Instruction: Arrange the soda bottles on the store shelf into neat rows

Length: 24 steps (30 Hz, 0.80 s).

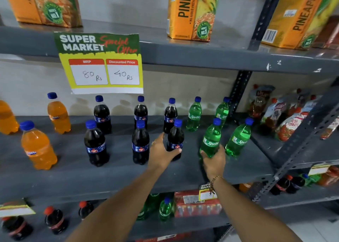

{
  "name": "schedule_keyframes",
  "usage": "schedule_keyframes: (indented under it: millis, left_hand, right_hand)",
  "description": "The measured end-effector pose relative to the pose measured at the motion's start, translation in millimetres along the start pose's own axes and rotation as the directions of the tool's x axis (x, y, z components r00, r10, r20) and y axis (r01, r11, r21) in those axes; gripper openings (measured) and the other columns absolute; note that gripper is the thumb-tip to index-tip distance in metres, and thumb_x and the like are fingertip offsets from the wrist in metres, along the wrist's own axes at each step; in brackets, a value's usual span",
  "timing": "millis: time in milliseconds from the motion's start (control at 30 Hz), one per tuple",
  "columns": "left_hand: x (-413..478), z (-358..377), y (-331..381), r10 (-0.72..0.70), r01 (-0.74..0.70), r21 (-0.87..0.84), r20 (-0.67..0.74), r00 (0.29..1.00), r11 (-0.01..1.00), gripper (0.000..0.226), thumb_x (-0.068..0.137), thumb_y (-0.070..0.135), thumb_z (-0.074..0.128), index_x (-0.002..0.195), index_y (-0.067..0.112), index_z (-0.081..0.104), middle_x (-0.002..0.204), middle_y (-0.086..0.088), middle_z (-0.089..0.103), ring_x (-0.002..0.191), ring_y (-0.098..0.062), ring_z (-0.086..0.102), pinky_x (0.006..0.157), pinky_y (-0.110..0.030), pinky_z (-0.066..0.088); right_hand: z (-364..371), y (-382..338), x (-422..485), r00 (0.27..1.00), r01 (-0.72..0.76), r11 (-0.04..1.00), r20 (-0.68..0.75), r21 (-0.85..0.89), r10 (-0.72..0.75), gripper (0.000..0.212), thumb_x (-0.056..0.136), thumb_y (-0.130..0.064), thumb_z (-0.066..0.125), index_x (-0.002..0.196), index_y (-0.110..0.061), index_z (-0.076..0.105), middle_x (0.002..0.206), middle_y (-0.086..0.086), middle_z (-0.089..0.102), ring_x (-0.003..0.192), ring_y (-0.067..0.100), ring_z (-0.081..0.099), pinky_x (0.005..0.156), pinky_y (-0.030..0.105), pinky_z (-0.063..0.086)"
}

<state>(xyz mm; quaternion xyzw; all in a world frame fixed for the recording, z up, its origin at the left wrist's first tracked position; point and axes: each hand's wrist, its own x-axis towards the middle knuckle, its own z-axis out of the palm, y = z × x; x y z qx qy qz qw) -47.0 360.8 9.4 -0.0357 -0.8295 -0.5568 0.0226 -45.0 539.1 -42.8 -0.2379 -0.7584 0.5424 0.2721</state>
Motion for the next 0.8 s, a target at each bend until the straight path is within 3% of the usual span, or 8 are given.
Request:
schedule_keyframes:
  millis: [100, 200, 533, 633, 700, 800]
  left_hand:
    - [4, 4, -5, 0.021, -0.021, -0.009, -0.030, 0.999, 1.000, 0.064, 0.071, 0.017, 0.078, 0.128, 0.010, 0.049, 0.124, -0.009, 0.062, 0.118, -0.022, 0.055, 0.090, -0.023, 0.038]
    - [8, 7, -10, 0.011, -0.011, 0.006, -0.020, 1.000, 1.000, 0.063, 0.072, 0.019, 0.077, 0.129, 0.012, 0.050, 0.118, -0.011, 0.065, 0.109, -0.021, 0.059, 0.086, -0.022, 0.040]
    - [9, 11, -17, 0.025, -0.025, 0.015, 0.009, 1.000, 1.000, 0.067, 0.074, 0.022, 0.076, 0.133, 0.015, 0.045, 0.126, -0.008, 0.061, 0.118, -0.022, 0.055, 0.095, -0.027, 0.040]
    - [-2, 11, -20, -0.009, 0.008, 0.028, 0.027, 1.000, 1.000, 0.076, 0.077, 0.032, 0.072, 0.140, 0.013, 0.033, 0.140, -0.008, 0.047, 0.131, -0.024, 0.042, 0.104, -0.034, 0.037]
    - [-13, 7, -20, -0.008, 0.007, 0.072, 0.006, 1.000, 0.997, 0.076, 0.082, 0.037, 0.065, 0.142, 0.013, 0.027, 0.147, -0.008, 0.038, 0.136, -0.023, 0.034, 0.111, -0.039, 0.032]
    - [-38, -7, -20, 0.157, -0.147, 0.108, -0.085, 0.984, 0.983, 0.056, 0.088, 0.033, 0.057, 0.137, 0.016, 0.037, 0.140, -0.005, 0.047, 0.130, -0.018, 0.042, 0.107, -0.038, 0.038]
  right_hand:
    - [-2, 1, 1, 0.999, 0.053, 0.999, 0.006, -0.012, -0.053, 0.038, 0.071, -0.001, 0.074, 0.104, -0.006, 0.056, 0.096, 0.009, 0.060, 0.087, 0.021, 0.055, 0.077, 0.026, 0.039]
    - [-2, 6, 1, 0.997, 0.077, 0.997, 0.003, -0.017, -0.077, 0.042, 0.071, -0.004, 0.075, 0.108, -0.006, 0.055, 0.102, 0.013, 0.061, 0.093, 0.024, 0.055, 0.082, 0.029, 0.040]
    - [-3, 7, 0, 0.996, 0.090, 0.996, 0.030, -0.018, -0.089, 0.046, 0.070, -0.007, 0.077, 0.108, -0.012, 0.052, 0.105, 0.013, 0.061, 0.094, 0.024, 0.057, 0.083, 0.030, 0.044]
    - [-9, 3, -8, 0.994, 0.087, 0.996, 0.060, -0.001, -0.086, 0.044, 0.070, -0.006, 0.076, 0.102, -0.022, 0.050, 0.100, 0.005, 0.061, 0.091, 0.019, 0.059, 0.084, 0.030, 0.047]
    - [-12, -4, -16, 0.995, 0.068, 0.997, 0.076, 0.024, -0.069, 0.041, 0.076, -0.007, 0.072, 0.109, -0.018, 0.051, 0.104, 0.002, 0.057, 0.096, 0.015, 0.055, 0.089, 0.029, 0.043]
    - [-13, 0, -50, 0.999, 0.041, 0.999, 0.025, 0.004, -0.041, 0.051, 0.086, -0.020, 0.062, 0.129, -0.004, 0.041, 0.125, 0.011, 0.047, 0.116, 0.022, 0.047, 0.101, 0.034, 0.039]
